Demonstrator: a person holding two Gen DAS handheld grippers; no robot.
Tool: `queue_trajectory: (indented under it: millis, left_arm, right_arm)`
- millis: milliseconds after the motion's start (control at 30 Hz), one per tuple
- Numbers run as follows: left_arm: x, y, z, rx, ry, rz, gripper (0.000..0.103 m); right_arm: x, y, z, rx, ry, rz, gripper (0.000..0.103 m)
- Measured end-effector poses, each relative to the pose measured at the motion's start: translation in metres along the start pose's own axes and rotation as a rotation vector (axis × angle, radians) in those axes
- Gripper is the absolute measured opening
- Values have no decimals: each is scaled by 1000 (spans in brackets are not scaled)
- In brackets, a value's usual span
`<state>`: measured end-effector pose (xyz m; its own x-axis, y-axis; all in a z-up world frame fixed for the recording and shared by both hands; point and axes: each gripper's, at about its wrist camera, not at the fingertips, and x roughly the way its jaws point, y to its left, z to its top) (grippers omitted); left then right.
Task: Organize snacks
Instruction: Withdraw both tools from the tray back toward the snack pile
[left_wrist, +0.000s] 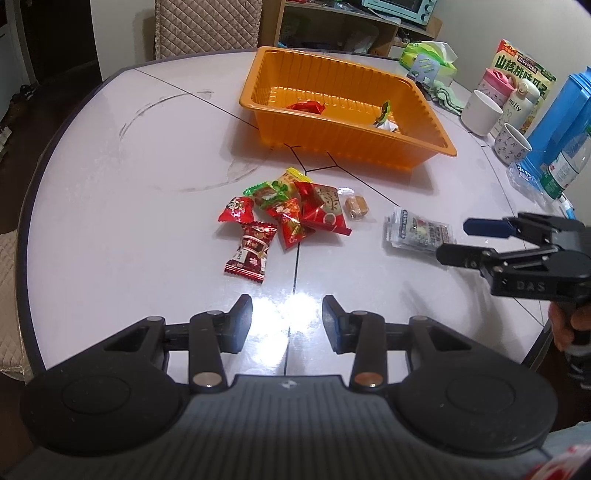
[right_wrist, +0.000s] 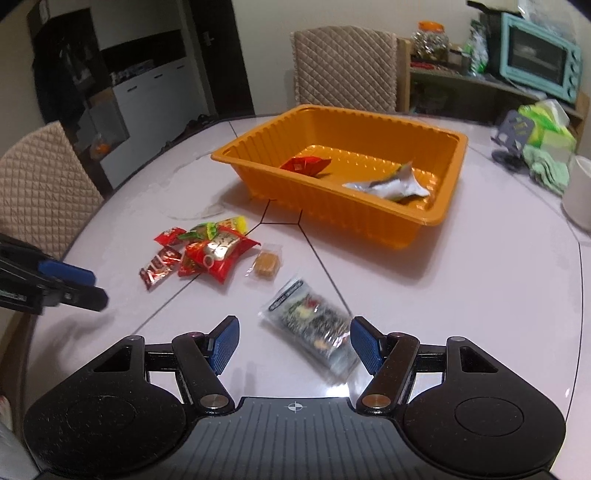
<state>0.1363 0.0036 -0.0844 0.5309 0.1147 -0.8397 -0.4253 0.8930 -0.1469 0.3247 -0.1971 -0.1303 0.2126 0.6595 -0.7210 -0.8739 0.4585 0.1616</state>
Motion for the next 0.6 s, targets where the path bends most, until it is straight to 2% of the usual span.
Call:
queue_trajectory:
  millis: [200,433,600]
  left_arm:
    - [2,10,-1,-13,-2,16,37]
    - [4,21,1,-27,-4,42,37]
    - [5,27,2,-32,-4,45,37]
  right_arm:
    - [20,-2,6,-107,4,-8,67]
    - [42,-7,6,-132,56,7,67]
    - [42,-2,5,-140,90,26,67]
